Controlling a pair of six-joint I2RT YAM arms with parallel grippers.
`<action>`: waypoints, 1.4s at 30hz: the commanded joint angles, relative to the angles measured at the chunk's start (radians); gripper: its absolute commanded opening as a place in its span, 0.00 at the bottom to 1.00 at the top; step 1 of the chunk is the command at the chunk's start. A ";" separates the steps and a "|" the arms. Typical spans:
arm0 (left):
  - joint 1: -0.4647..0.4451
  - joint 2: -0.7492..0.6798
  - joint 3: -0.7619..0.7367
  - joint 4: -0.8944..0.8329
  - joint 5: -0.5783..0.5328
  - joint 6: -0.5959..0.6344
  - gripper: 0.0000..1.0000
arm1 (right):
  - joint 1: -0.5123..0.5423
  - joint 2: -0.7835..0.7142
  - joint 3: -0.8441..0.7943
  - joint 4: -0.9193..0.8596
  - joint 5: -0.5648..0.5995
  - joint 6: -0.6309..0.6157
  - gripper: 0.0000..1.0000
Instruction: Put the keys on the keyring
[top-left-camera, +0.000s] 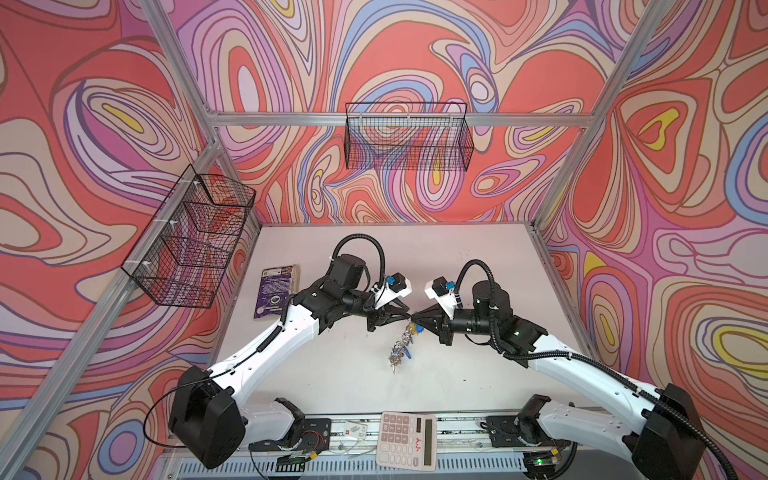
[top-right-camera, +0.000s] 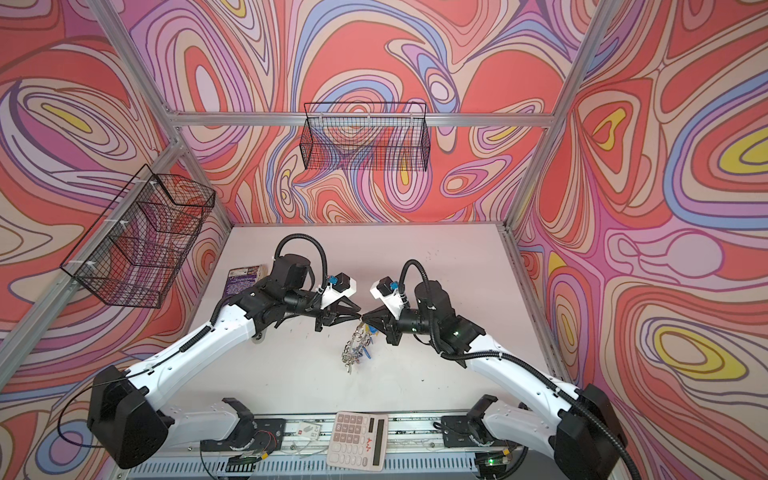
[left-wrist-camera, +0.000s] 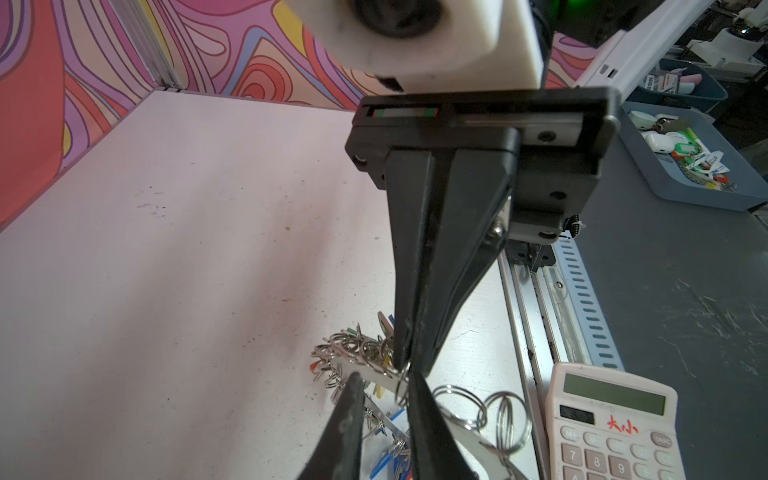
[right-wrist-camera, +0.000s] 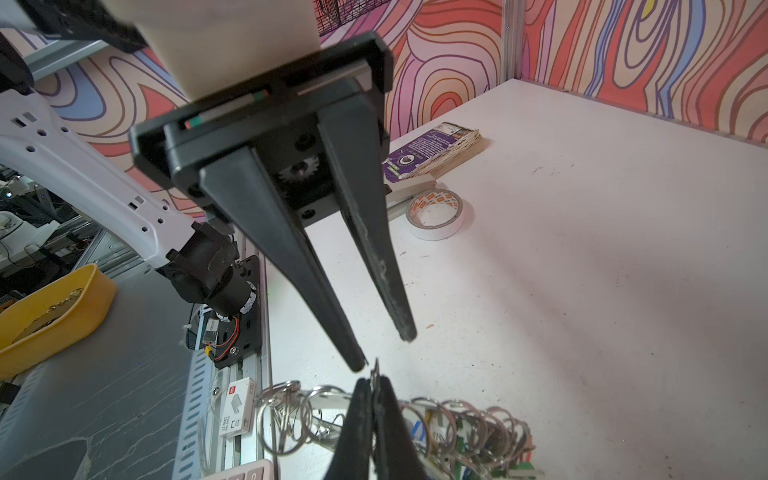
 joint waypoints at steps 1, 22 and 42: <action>0.007 0.017 0.037 -0.077 0.055 0.063 0.20 | 0.002 -0.014 -0.003 0.085 -0.028 -0.012 0.00; -0.006 0.067 0.059 -0.122 0.094 0.083 0.07 | 0.003 0.001 -0.006 0.102 -0.030 0.004 0.00; -0.029 -0.072 -0.155 0.296 -0.050 -0.270 0.00 | -0.009 -0.084 -0.010 0.063 0.116 0.074 0.27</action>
